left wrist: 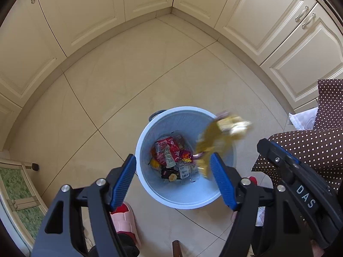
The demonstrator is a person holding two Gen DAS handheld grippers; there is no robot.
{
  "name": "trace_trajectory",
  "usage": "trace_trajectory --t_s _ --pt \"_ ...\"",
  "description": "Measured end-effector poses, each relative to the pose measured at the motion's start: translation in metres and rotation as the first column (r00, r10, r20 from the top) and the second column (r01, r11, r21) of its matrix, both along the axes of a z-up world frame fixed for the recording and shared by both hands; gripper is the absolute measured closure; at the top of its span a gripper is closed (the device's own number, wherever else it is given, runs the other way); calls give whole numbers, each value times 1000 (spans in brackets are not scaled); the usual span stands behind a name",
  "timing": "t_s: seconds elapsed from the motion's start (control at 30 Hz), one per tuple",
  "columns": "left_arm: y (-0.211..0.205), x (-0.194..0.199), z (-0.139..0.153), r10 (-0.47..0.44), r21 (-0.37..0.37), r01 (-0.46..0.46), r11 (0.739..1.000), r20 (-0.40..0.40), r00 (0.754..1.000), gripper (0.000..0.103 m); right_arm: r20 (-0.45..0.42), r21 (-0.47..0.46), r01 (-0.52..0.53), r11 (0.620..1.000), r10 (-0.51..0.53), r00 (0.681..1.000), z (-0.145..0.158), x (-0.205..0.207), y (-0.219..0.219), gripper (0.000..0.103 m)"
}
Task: Collect trash
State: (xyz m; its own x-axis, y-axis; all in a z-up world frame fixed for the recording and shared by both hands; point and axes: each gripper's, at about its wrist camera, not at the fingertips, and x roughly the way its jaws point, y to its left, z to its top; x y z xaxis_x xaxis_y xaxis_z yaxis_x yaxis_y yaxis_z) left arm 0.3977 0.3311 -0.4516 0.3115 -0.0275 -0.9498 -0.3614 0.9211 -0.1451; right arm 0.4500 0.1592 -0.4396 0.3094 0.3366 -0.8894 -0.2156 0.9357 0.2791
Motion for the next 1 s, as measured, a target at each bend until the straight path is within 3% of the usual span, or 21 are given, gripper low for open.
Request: trace_trajectory --t_s 0.2,0.37,0.47,0.57,0.6,0.67,0.77,0.83,1.0 --pt "-6 -3 11 -10 18 9 1000 37 999 33 51 -42 -21 999 23 998 15 -10 -7 79" --pt "-21 -18 38 -40 91 29 995 112 993 32 144 -97 -56 994 70 987 53 -35 -12 79" --pt "-32 -38 62 -46 122 27 992 156 987 27 218 -121 -67 990 93 971 86 -58 -18 79" --pt "-46 -61 94 -56 138 30 990 191 980 26 289 -126 -71 990 105 951 123 -85 -31 69" --pt "-50 -67 105 -60 147 30 989 202 978 26 318 -129 -69 989 107 942 137 -97 -36 57" --pt "-60 -82 128 -70 164 31 986 240 968 26 370 -129 -66 989 110 923 162 -116 -46 54" --pt "-78 -110 173 -87 176 31 984 324 942 23 452 -130 -64 989 117 884 208 -156 -67 51" --pt "-92 -133 206 -113 191 41 981 387 915 22 505 -132 -46 990 107 856 235 -174 -80 40" --pt "-136 -188 281 -187 269 53 962 505 842 17 644 -129 29 991 61 763 305 -239 -124 32"
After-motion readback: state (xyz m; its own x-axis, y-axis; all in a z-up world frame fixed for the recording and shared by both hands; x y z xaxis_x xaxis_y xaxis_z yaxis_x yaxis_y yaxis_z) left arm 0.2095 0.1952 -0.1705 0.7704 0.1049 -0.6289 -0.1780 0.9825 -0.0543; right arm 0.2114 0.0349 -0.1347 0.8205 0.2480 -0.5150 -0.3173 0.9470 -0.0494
